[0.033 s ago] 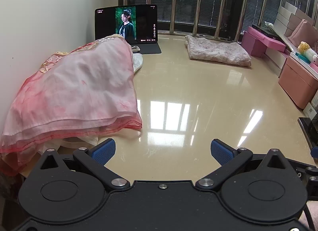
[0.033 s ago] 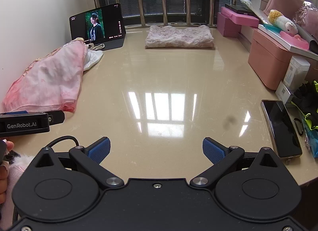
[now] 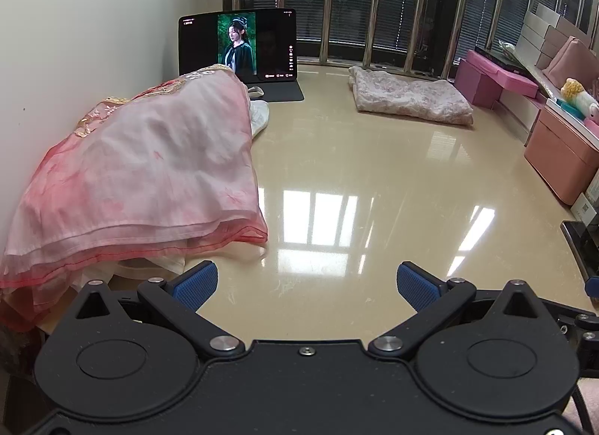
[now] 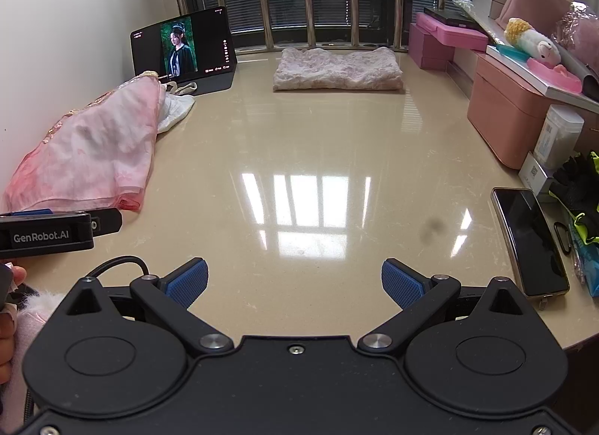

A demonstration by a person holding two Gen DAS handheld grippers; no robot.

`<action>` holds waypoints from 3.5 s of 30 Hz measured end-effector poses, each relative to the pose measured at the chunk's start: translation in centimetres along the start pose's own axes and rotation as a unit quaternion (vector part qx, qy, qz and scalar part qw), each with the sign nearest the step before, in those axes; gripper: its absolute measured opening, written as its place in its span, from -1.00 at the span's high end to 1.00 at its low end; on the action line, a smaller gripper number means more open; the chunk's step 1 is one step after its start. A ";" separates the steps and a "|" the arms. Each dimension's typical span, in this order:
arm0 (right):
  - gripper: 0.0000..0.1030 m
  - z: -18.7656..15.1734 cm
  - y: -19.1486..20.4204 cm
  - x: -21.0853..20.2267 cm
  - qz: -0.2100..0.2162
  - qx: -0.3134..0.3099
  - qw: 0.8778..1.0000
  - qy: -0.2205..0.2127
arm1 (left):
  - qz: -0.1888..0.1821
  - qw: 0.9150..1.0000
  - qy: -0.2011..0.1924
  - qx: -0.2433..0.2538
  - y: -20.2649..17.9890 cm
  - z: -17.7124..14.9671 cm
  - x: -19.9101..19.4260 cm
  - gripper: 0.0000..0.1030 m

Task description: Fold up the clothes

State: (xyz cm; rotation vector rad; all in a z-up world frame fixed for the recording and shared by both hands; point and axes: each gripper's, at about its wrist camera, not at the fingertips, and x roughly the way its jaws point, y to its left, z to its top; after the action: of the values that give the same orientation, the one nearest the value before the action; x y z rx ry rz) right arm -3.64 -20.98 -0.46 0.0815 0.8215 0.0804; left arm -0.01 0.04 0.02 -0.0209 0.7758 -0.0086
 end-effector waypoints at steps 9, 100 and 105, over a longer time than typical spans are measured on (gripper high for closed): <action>-0.95 0.1 0.2 0.3 -0.001 -0.001 1.000 0.001 | -0.006 1.000 0.001 -0.003 0.0 0.0 0.1 -1.00; -0.98 5.7 3.4 3.9 0.167 -0.008 0.985 -0.031 | 0.021 0.993 0.003 -0.113 7.7 2.0 -1.8 -1.00; -0.87 9.2 6.8 7.1 0.216 -0.053 0.974 -0.039 | 0.083 0.986 -0.008 -0.146 11.4 2.7 -2.0 -1.00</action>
State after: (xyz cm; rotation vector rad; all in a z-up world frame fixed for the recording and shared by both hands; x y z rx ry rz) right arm 7.63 -13.91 1.27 0.1616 0.7077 0.5279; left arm 0.45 11.51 3.15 -0.2351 0.7565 0.2642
